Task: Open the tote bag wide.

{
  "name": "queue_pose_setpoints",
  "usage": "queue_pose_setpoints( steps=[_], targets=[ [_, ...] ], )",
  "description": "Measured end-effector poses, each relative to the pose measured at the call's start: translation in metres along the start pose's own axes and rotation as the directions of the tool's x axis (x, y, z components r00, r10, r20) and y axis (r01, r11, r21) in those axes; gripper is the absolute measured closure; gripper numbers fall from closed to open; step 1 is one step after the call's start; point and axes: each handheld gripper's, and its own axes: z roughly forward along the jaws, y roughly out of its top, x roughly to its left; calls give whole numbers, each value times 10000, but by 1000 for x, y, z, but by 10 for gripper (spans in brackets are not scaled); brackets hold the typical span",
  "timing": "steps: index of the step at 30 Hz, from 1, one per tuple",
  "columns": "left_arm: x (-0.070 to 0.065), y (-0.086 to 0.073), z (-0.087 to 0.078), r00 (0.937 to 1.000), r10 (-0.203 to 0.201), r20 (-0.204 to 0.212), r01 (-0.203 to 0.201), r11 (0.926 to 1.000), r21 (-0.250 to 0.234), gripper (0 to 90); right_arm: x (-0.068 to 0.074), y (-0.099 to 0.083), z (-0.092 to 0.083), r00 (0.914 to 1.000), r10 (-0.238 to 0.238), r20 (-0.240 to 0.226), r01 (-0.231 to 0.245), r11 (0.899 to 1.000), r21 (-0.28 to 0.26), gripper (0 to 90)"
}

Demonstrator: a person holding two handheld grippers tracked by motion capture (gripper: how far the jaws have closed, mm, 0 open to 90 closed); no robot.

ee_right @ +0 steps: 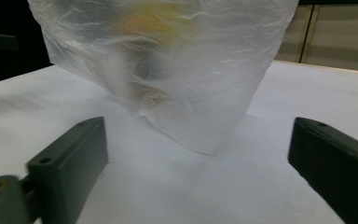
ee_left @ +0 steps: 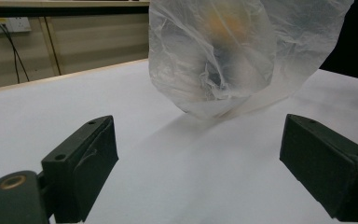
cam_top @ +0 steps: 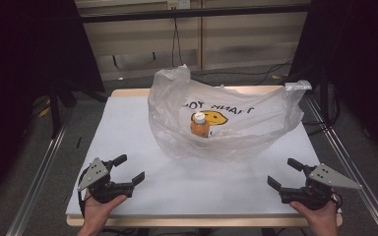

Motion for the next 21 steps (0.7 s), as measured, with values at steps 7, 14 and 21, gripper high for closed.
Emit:
queue_pose_setpoints(
  steps=[7, 14, 21],
  targets=[
    [0, 0, 2, 10000, 87, -30, -86, 9996, 269, 137, 1, -1, 4, 10000, -50, -69, 51, 9999, 154, 118],
    [-2, -1, 1, 9993, -251, 276, 237, 9985, 501, 305, 2, -1, 8, 9993, -77, -362, 89, 9994, 335, 242],
    [-7, 5, 0, 9965, -364, 747, 298, 9957, 882, 518, 0, 3, 7, 9969, -22, -783, 36, 9998, 184, 477]
  ],
)
